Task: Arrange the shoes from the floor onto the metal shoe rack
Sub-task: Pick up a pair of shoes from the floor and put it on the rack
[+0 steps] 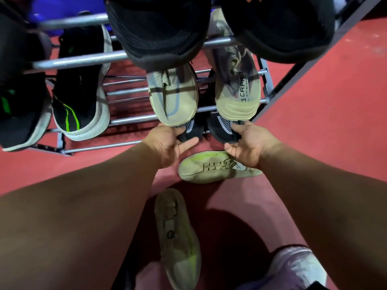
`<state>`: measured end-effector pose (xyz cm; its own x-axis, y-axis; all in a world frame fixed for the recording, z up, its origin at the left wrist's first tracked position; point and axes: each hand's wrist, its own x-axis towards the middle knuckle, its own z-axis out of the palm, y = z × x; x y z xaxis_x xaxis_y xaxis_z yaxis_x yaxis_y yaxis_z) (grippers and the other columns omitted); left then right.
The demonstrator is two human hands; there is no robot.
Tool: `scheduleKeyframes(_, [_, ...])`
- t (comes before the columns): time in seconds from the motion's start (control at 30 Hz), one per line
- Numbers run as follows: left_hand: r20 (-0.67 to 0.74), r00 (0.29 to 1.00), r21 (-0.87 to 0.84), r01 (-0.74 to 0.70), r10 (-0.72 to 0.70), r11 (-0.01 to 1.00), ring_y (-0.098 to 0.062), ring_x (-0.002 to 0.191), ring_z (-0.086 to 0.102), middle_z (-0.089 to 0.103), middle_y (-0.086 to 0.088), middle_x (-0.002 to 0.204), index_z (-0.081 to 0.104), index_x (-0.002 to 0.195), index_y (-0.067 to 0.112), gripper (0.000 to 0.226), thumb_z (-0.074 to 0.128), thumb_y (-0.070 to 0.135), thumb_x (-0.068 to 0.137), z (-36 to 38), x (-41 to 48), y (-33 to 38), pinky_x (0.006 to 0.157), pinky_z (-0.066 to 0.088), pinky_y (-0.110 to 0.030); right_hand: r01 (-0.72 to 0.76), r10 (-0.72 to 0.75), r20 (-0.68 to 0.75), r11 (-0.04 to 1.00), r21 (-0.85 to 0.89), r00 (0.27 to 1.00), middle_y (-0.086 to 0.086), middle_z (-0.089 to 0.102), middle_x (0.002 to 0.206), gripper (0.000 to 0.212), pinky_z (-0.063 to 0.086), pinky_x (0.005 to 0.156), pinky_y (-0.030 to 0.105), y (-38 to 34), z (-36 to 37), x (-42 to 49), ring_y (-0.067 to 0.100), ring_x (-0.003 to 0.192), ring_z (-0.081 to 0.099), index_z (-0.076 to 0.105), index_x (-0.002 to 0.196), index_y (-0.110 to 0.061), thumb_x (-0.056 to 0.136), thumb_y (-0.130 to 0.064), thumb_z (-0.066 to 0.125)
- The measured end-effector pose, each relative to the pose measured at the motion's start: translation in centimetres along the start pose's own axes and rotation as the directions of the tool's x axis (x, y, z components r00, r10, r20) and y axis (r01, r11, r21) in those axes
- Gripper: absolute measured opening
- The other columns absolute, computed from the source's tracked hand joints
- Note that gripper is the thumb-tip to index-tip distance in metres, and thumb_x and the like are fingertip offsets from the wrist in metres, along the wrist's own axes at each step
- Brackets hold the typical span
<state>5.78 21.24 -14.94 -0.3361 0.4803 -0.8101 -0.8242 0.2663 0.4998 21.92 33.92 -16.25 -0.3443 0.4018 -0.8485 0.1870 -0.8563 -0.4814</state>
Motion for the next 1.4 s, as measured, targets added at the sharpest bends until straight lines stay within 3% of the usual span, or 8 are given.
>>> scheduleKeyframes(0.4, [-0.307, 0.952, -0.031, -0.002, -0.008, 1.0, -0.029, 0.104, 0.07, 0.061, -0.015, 0.135, 0.049, 0.14, 0.012, 0.04, 0.046, 0.0, 0.101, -0.1, 2.3, -1.4, 0.081, 0.062, -0.039, 0.095, -0.085, -0.241, 0.995, 0.029, 0.967, 0.022, 0.058, 0.139, 0.046, 0.061, 0.063, 0.029, 0.8, 1.7, 0.9, 0.028, 0.098, 0.071, 0.046, 0.144, 0.0, 0.099, 0.008, 0.052])
scheduleKeyframes(0.47, [-0.323, 0.946, 0.387, 0.1, 0.033, 0.916, -0.026, 0.133, 0.051, 0.05, -0.008, 0.148, 0.042, 0.146, 0.02, 0.042, 0.036, 0.009, 0.105, -0.4, 1.6, -1.9, 0.103, 0.047, -0.04, 0.127, -0.11, -0.273, 0.991, 0.044, 0.956, 0.018, 0.058, 0.14, 0.047, 0.063, 0.068, 0.03, 1.1, 1.7, 1.0, 0.028, 0.101, 0.072, 0.047, 0.144, -0.007, 0.1, 0.009, 0.045])
scheduleKeyframes(0.57, [-0.214, 0.976, -0.102, 0.014, -0.036, 0.995, -0.034, 0.11, 0.066, 0.059, -0.023, 0.135, 0.038, 0.131, 0.018, 0.035, 0.038, -0.003, 0.103, -0.7, 1.3, -2.3, 0.081, 0.062, -0.038, 0.121, -0.057, -0.366, 0.98, 0.155, 0.929, 0.006, 0.068, 0.126, 0.046, 0.063, 0.081, 0.035, 1.1, 1.9, 1.8, 0.018, 0.072, 0.072, 0.056, 0.131, -0.019, 0.1, 0.01, 0.04])
scheduleKeyframes(0.8, [-0.264, 0.962, 0.177, -0.016, 0.064, 0.984, -0.037, 0.097, 0.073, 0.065, -0.029, 0.119, 0.043, 0.112, 0.011, 0.023, 0.051, -0.005, 0.098, -1.1, 1.2, -2.4, 0.069, 0.064, -0.038, 0.155, -0.105, -0.333, 0.98, 0.126, 0.937, 0.0, 0.068, 0.132, 0.062, 0.061, 0.091, 0.033, 1.0, 2.2, 1.7, 0.02, 0.105, 0.071, 0.057, 0.142, -0.024, 0.098, 0.012, 0.031])
scheduleKeyframes(0.97, [-0.252, 0.968, 0.215, 0.044, 0.012, 0.976, -0.025, 0.09, 0.072, 0.068, -0.014, 0.11, 0.059, 0.118, -0.002, 0.022, 0.052, 0.008, 0.1, -2.4, 0.1, -3.2, 0.062, 0.061, -0.03, 0.093, -0.105, -0.303, 0.994, -0.051, 0.947, 0.005, 0.068, 0.115, 0.046, 0.063, 0.082, 0.035, 0.8, 1.0, 0.5, 0.022, 0.098, 0.07, 0.06, 0.132, -0.023, 0.099, 0.004, 0.043])
scheduleKeyframes(1.1, [-0.294, 0.956, 0.243, 0.084, -0.009, 0.966, -0.018, 0.083, 0.066, 0.066, -0.008, 0.095, 0.061, 0.104, 0.003, 0.016, 0.048, 0.012, 0.101, -4.2, -1.1, -4.9, 0.07, 0.055, -0.029, 0.028, -0.091, -0.307, 0.978, -0.205, 0.947, 0.002, 0.066, 0.06, 0.01, 0.049, 0.042, 0.022, 0.7, -1.8, -1.4, 0.018, 0.043, 0.056, 0.063, 0.088, -0.012, 0.093, -0.01, 0.055])
scheduleKeyframes(1.23, [-0.346, 0.938, 0.387, 0.158, -0.016, 0.908, -0.015, 0.068, 0.053, 0.057, -0.003, 0.083, 0.054, 0.082, 0.018, 0.019, 0.049, 0.016, 0.101, -6.4, -1.9, -6.8, 0.063, 0.046, -0.026, -0.02, -0.402, -0.475, 0.747, -0.664, 0.783, 0.015, 0.075, 0.102, 0.025, 0.06, 0.086, 0.039, 2.0, -5.4, -2.0, 0.035, 0.092, 0.072, 0.074, 0.105, -0.009, 0.091, -0.023, 0.059])
scheduleKeyframes(1.4, [-0.252, 0.967, 0.455, 0.156, -0.041, 0.877, -0.021, 0.072, 0.054, 0.057, -0.004, 0.083, 0.065, 0.085, 0.016, 0.011, 0.058, 0.024, 0.091, -5.7, -2.1, -6.9, 0.061, 0.041, -0.026, -0.113, -0.364, -0.438, 0.649, -0.752, 0.822, 0.013, 0.071, 0.124, 0.038, 0.049, 0.102, 0.036, 2.8, -5.7, -1.6, 0.036, 0.118, 0.063, 0.07, 0.122, -0.014, 0.098, -0.038, 0.053])
